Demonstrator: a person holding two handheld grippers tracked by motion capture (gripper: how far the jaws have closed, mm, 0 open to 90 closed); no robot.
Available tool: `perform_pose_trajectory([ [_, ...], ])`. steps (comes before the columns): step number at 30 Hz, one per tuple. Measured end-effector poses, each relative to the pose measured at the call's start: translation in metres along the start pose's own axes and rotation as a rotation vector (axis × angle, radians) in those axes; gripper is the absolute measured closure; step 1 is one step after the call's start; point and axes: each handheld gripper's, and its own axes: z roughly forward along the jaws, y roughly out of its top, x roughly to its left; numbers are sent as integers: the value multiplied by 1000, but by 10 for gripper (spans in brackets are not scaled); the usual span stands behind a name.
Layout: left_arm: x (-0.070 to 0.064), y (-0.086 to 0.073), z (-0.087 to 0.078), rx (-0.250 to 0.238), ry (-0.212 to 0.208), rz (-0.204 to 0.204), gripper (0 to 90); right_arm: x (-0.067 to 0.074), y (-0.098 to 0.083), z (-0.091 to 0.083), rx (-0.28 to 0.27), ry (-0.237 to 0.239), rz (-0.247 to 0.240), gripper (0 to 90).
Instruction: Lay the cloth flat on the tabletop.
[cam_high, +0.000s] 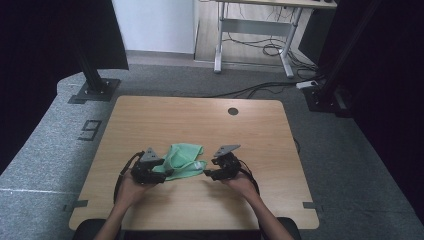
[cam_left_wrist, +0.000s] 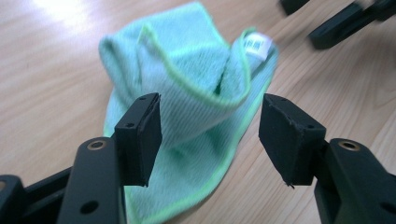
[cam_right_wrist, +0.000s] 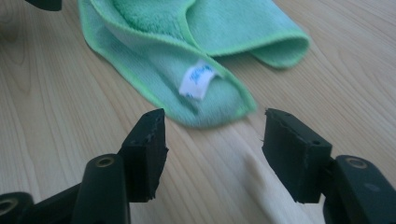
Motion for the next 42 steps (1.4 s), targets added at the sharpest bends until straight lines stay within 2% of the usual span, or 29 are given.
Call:
perform_pose_trajectory([
  [2, 0, 5, -2, -13, -1, -2, 390, 0, 9, 8, 7, 4, -5, 406],
  [6, 1, 14, 0, -19, 13, -16, 401, -1, 15, 14, 14, 6, -7, 434],
  [9, 4, 16, 7, 1, 20, -31, 426, -5, 19, 21, 24, 7, -4, 476],
  [10, 5, 14, 12, 23, 31, -41, 475, -7, 21, 24, 30, 5, 3, 504],
  [12, 6, 13, 14, 33, 37, -45, 504, -9, 22, 25, 33, 6, 1, 517],
  [15, 10, 9, 17, 52, 41, -59, 604, -12, 26, 25, 28, 6, 1, 539],
  [17, 12, 7, 17, 62, 47, -58, 696, -14, 32, 22, 15, 1, 4, 556],
  [18, 12, 6, 17, 63, 51, -57, 696, -14, 32, 22, 15, 1, 4, 556],
  [19, 13, 6, 17, 65, 55, -56, 751, -16, 37, 21, 10, 0, 9, 580],
  [22, 13, 4, 16, 69, 66, -46, 815, -18, 44, 22, 13, -10, 8, 624],
  [23, 13, 4, 16, 66, 70, -45, 815, -18, 44, 22, 13, -10, 8, 624],
  [26, 14, 3, 12, 52, 81, -39, 842, -21, 49, 27, 32, -49, 13, 658],
  [30, 18, 1, 7, 30, 93, -52, 844, -34, 49, 41, 60, -82, 59, 660],
  [33, 21, 0, 7, 31, 93, -58, 843, -40, 47, 46, 57, -84, 76, 644],
  [37, 24, -4, 11, 45, 89, -70, 829, -46, 42, 57, 43, -62, 95, 566],
  [39, 25, -4, 12, 48, 86, -71, 823, -46, 41, 59, 45, -59, 91, 566],
  [42, 26, -6, 15, 58, 80, -72, 822, -44, 39, 65, 44, -71, 74, 620],
])
